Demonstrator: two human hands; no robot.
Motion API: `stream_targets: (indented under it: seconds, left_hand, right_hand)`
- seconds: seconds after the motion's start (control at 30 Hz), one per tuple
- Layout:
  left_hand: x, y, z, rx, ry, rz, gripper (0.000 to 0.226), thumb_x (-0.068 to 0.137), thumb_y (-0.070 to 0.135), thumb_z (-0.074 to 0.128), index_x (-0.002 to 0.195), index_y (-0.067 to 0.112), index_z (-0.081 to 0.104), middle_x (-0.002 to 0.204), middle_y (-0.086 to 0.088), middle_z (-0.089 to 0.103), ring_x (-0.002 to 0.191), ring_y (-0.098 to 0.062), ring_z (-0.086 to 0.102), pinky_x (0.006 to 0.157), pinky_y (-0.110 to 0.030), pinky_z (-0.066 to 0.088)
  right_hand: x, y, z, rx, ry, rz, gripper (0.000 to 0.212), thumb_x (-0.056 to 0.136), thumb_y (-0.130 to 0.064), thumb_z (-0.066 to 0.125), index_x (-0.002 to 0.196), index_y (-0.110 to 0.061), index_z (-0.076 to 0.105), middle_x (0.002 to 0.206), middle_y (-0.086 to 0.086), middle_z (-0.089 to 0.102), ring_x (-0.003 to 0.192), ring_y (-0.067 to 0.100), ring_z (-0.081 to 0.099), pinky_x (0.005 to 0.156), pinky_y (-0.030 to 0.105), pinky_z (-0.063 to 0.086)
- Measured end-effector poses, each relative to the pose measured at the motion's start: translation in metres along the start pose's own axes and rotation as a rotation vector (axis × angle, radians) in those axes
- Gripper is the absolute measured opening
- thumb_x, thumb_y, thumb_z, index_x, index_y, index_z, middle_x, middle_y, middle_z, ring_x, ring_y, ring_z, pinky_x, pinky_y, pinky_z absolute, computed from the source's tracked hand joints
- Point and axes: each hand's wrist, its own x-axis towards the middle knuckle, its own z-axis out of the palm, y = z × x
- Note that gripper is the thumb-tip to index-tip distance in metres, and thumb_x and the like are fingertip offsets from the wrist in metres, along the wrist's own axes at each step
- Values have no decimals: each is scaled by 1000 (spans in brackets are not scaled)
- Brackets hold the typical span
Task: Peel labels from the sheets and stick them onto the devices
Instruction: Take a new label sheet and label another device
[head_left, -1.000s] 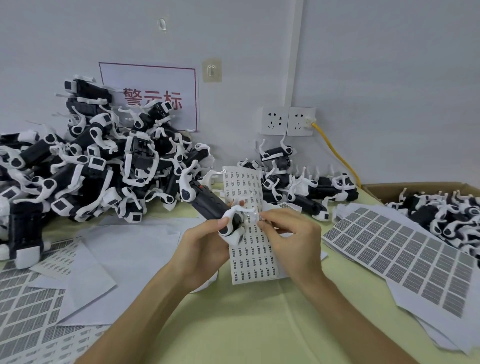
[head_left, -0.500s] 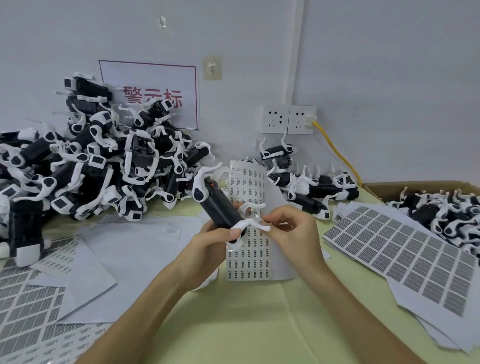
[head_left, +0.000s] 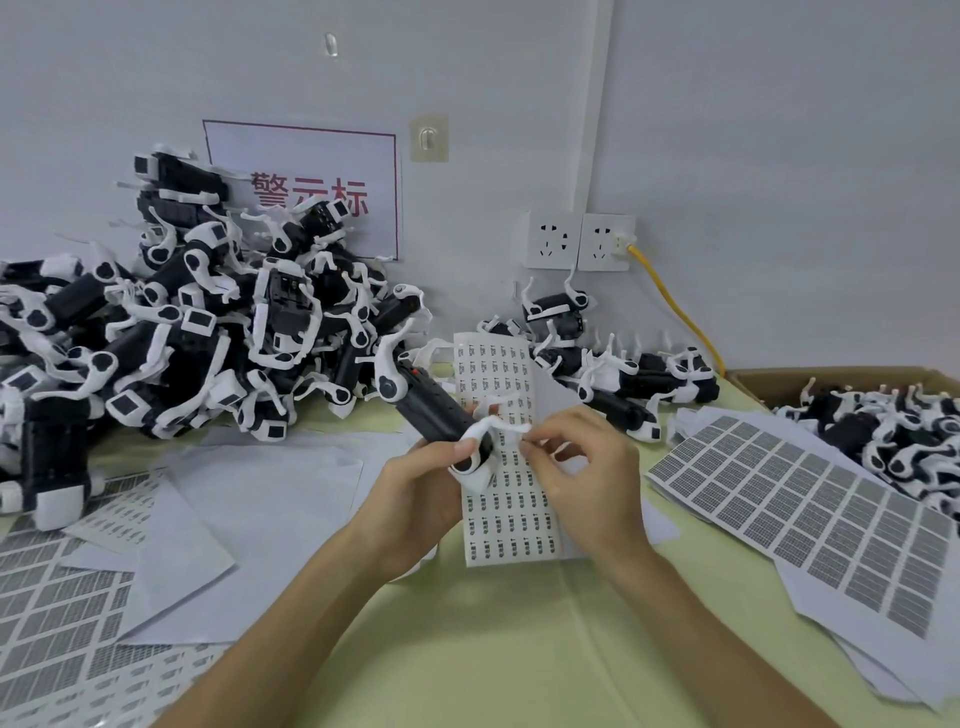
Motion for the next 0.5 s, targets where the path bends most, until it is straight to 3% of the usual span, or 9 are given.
stream_targets:
  seconds: [0.2,0.33,0.43,0.5]
  left_hand:
    - [4,1,-4,19,70,-23,61,89,24,63,146,5,53,130,-12,66,124,-32,60,111,-50,42]
    - [4,-1,-10,126,79,-50,51,95,33,57,140,9,63,139,-17,65,132,-39,58,121,-56,34]
    - [6,-5,-10,167,162,-68,56,90,43,62,136,12,67,139,-15,66,134,-37,57,121,-51,33]
    - [5,-6,-6,157,240,-63,60,83,48,67,133,16,70,134,-7,71,130,-26,62,112,-40,46]
  right_hand:
    - [-2,-2,1,4,-60,38,29,77,12,69,85,-16,74,90,-5,67,84,10,64,77,16,47]
    - [-2,-3,0,105,-34,134,23,78,1,65,85,-19,74,88,-12,72,91,13,67,82,25,50]
    - [3,2,-3,255,-29,246,23,85,7,69,85,-15,75,84,-7,75,86,13,70,81,25,54]
    - [6,5,-5,339,-24,315,22,86,7,72,84,-15,76,84,-3,76,84,14,72,78,22,54]
